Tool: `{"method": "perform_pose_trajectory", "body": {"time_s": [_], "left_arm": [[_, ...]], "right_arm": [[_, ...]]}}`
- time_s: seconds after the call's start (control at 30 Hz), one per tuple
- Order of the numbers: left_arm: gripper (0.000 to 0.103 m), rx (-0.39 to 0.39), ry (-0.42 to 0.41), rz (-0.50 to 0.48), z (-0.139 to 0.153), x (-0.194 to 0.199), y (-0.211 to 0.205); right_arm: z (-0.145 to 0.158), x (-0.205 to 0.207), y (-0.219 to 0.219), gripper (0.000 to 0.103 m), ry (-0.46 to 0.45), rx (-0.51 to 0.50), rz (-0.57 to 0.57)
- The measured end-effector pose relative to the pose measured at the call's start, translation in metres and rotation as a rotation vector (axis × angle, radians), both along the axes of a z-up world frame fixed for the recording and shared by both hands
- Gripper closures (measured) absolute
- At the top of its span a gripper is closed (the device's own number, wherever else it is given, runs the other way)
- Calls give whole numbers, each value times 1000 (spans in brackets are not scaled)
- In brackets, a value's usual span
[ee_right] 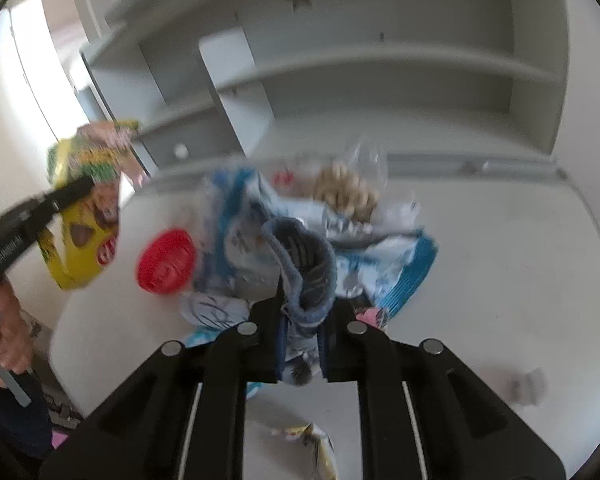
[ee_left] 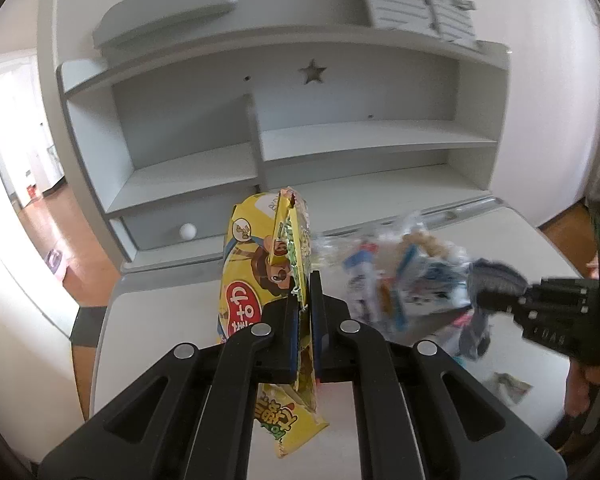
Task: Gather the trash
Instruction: 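Grasp the yellow snack bag with left gripper while right gripper grasps grey sock, then carry the yellow bag and grey sock over to the black trash bin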
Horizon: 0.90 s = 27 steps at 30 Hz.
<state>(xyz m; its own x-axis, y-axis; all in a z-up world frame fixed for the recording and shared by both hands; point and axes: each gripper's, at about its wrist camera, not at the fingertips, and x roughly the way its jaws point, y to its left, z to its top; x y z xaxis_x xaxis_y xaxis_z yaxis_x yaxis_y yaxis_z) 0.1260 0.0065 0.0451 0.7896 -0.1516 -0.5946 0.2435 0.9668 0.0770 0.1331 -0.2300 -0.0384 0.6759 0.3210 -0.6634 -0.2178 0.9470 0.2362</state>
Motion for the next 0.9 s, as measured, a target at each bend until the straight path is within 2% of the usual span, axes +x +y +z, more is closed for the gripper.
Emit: {"method": "perform_pose_trajectory", "body": {"time_s": [0.17, 0.3, 0.4, 0.5, 0.67, 0.73, 0.83, 0.9], "left_arm": [[99, -37, 6, -129, 7, -28, -56], [99, -101, 31, -323, 4, -60, -134], [99, -135, 64, -480, -6, -86, -201], [99, -155, 105, -646, -22, -120, -278], [99, -160, 176, -866, -59, -170, -388], [99, -144, 236, -938, -86, -187, -434], [99, -118, 334, -995, -124, -198, -483], [99, -85, 396, -1026, -155, -211, -518]], "right_arm": [[26, -53, -60, 91, -75, 12, -85], [21, -121, -144, 91, -93, -42, -267], [5, -175, -220, 91, -62, -51, -441], [-19, -232, -291, 91, -21, -81, -644], [-77, -321, -388, 91, 90, -55, -904], [-101, -343, -414, 91, 134, -28, -968], [-145, -383, -447, 91, 225, 23, -1037], [-172, -395, -455, 91, 286, 47, -1069]]}}
